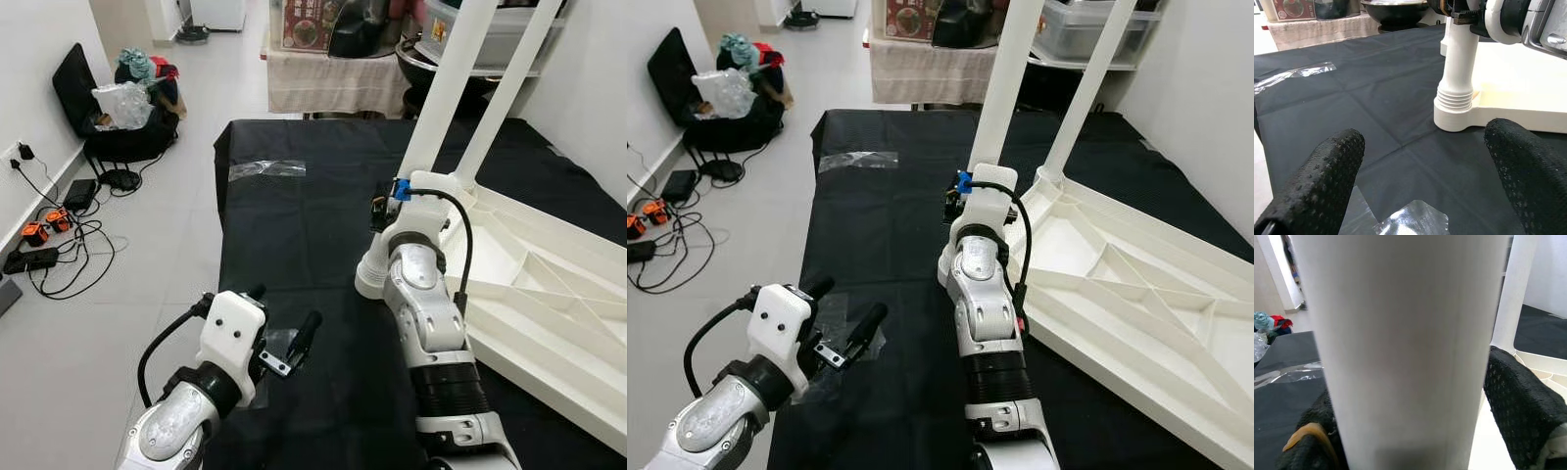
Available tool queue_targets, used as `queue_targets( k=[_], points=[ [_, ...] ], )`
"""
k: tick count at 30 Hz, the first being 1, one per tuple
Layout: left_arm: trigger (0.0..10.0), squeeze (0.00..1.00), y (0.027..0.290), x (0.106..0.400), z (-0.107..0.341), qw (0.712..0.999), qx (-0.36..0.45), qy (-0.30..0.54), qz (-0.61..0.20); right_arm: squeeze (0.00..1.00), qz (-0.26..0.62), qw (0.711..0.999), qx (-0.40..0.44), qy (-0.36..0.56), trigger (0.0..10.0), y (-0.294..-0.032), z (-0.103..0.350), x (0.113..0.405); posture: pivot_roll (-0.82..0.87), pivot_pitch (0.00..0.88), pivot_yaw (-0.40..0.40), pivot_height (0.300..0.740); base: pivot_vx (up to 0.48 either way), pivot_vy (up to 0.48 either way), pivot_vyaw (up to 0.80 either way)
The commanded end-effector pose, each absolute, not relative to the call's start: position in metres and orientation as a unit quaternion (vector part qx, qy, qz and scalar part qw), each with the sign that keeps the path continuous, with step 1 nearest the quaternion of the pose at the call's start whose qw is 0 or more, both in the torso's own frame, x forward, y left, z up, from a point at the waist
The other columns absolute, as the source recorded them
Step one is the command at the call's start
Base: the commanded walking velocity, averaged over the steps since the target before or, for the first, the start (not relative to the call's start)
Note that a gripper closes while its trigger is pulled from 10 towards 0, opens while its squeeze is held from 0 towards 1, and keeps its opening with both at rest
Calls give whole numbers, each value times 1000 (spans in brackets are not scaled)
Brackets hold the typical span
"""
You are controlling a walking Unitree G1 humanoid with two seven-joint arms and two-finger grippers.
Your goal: Building children table
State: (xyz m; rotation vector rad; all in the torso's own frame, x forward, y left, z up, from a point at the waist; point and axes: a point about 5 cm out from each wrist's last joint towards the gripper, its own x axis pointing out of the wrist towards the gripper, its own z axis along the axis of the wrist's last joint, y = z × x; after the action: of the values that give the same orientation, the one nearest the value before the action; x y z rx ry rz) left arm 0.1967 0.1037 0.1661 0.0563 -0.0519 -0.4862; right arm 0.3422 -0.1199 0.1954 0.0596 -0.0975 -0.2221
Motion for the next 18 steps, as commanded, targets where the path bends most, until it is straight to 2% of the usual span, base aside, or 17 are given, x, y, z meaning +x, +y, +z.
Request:
queue_targets(
  k=[1, 3, 4, 6, 7, 10, 13, 18],
  points=[
    [10000, 0, 102, 197, 164, 970, 28, -24, -242, 0, -94, 992, 33, -74, 10000, -119, 206, 342, 88, 18, -94, 740, 0, 0, 0],
    [10000, 0, 102, 197, 165, 970, 28, -25, -242, 0, -85, 992, 35, -84, 10000, -120, 209, 341, 88, 18, -94, 740, 0, 0, 0],
    [10000, 0, 102, 196, 165, 970, 27, -25, -241, 0, -30, 994, 50, -92, 10000, -127, 211, 341, 83, 16, -93, 740, 0, 0, 0],
    [10000, 0, 102, 196, 165, 970, 27, -25, -241, 0, -30, 994, 50, -92, 10000, -127, 211, 341, 83, 16, -93, 740, 0, 0, 0],
    [10000, 0, 102, 196, 165, 970, 27, -26, -241, 0, 13, 993, 56, -104, 10000, -134, 213, 340, 82, 15, -92, 740, 0, 0, 0],
    [10000, 0, 101, 196, 165, 970, 26, -26, -241, 0, 47, 991, 61, -110, 10000, -140, 214, 339, 82, 12, -91, 740, 0, 0, 0],
    [10000, 0, 101, 196, 165, 969, 26, -27, -244, 0, 129, 983, 81, -100, 10000, -145, 215, 341, 80, 12, -87, 740, 0, 0, 0],
    [10000, 0, 101, 196, 165, 969, 25, -27, -243, 0, 161, 978, 97, -93, 10000, -149, 217, 346, 81, 7, -90, 740, 0, 0, 0]
  ],
)
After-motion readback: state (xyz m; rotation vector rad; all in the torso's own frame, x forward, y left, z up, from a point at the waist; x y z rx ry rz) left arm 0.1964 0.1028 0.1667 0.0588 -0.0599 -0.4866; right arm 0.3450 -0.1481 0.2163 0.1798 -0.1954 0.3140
